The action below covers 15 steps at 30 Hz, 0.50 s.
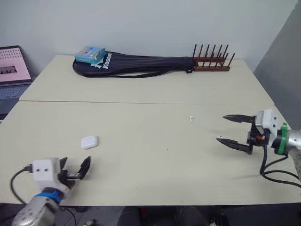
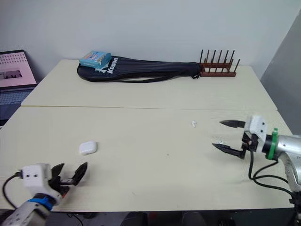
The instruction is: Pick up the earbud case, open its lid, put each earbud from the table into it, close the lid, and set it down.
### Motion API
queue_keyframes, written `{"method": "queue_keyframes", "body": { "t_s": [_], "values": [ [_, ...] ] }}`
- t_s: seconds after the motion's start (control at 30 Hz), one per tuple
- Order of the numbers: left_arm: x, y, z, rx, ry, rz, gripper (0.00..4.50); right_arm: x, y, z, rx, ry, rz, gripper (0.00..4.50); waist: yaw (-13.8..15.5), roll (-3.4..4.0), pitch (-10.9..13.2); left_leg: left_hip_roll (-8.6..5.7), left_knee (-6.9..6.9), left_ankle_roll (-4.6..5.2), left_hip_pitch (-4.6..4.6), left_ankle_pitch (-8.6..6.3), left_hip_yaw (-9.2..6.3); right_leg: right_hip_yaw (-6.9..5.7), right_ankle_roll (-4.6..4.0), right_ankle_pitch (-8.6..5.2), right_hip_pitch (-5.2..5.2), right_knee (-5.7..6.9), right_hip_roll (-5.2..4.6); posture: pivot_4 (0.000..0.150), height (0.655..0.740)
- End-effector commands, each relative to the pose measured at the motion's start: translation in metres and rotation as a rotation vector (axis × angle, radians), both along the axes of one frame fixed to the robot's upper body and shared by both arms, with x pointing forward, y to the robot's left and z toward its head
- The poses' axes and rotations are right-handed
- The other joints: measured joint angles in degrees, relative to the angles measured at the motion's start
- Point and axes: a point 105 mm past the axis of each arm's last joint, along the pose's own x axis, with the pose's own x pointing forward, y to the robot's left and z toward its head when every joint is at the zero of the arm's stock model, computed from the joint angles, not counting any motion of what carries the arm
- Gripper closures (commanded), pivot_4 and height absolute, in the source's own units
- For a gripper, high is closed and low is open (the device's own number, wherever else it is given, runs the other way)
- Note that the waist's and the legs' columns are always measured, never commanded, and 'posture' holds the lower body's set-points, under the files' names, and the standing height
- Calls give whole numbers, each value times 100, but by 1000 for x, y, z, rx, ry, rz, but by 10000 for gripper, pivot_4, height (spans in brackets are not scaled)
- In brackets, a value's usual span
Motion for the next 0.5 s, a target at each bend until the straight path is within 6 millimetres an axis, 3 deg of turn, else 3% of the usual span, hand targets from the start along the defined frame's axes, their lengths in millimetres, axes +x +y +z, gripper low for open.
{"method": "queue_keyframes", "body": {
  "t_s": [0.03,0.3,0.5],
  "values": [
    [11,-4,2,15,-13,61,0,-8,23,13,6,11,120,239,10,0,0,1,0,0,-1,0,0,-2,0,0,0,-2,0,1500,7087],
    [37,-14,-12,-48,20,133,0,-14,57,25,-30,28,306,239,85,3,-1,0,-1,0,2,0,-4,-5,0,0,2,-2,-1,1500,7087],
    [50,-12,-15,-49,60,148,0,-15,71,32,-27,18,380,239,115,11,-6,-2,-2,0,5,0,-7,-9,0,0,5,-1,-1,1500,7087]
  ]
}}
